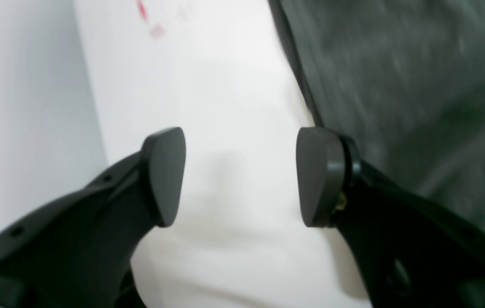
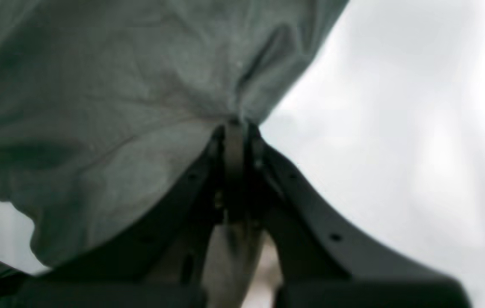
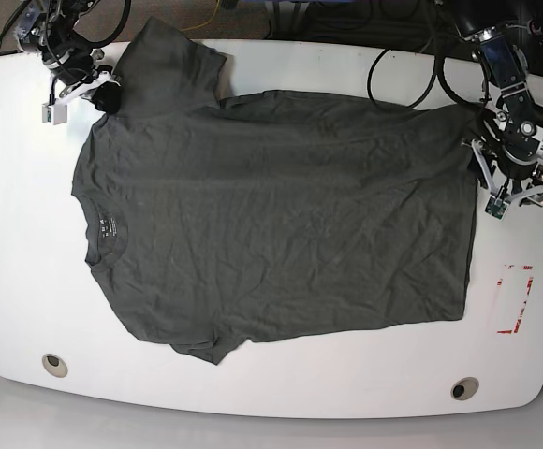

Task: Layout the t-shirt on the table in an organized manner, then fold the t-shirt properly
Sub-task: 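Release the shirt with the left gripper and move it along the edge, then grasp the shirt's collar-side corner with the left gripper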

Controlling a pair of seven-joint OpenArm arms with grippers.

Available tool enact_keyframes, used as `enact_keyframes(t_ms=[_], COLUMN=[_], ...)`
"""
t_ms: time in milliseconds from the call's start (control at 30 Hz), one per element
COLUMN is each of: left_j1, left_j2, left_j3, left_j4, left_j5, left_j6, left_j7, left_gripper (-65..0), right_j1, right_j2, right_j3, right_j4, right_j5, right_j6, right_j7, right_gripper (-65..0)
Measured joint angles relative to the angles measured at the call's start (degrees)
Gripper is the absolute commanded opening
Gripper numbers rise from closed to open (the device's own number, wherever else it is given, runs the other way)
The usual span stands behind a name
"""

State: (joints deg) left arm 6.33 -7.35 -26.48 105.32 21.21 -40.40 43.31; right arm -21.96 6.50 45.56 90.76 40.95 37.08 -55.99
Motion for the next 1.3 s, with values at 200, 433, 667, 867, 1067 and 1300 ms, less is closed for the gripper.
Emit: enact_keyframes(t_ms=[200, 433, 667, 867, 1067, 1300], left_j1=[1.77, 1.62, 2.14, 4.98, 8.11, 11.28], left_j2=[2.75, 3.10, 4.37, 5.31, 4.96, 5.11], left_j3=[-5.79, -12.63, -15.41, -14.21, -13.09, -11.21], left_j4=[0.04, 0.07, 0.04, 0.07, 0.07, 0.44], left_j5=[0.00, 0.02, 0.37, -3.15, -8.68, -10.38], left_j6=[0.02, 0.04, 0.09, 0.02, 0.09, 0.09], left_j7=[-0.04, 3.15, 7.69, 6.58, 3.74, -4.24], left_gripper=[-26.6, -26.5, -26.5, -26.6, -26.7, -26.7], right_j1=[0.11, 0.15, 0.15, 0.17, 0.63, 0.68], right_j2=[1.14, 1.14, 1.14, 1.11, 1.11, 1.09], right_j3=[-2.16, -2.19, -2.34, -2.34, -2.34, -2.45], right_j4=[-0.07, -0.09, -0.09, -0.09, -0.13, -0.13], right_j5=[0.00, 0.00, 0.00, 0.02, -0.11, -0.13], right_j6=[0.00, -0.02, -0.02, -0.02, -0.02, -0.02], right_j7=[0.04, 0.02, 0.02, 0.04, -0.20, -0.17], right_gripper=[-65.0, -65.0, -65.0, -65.0, -65.0, -65.0])
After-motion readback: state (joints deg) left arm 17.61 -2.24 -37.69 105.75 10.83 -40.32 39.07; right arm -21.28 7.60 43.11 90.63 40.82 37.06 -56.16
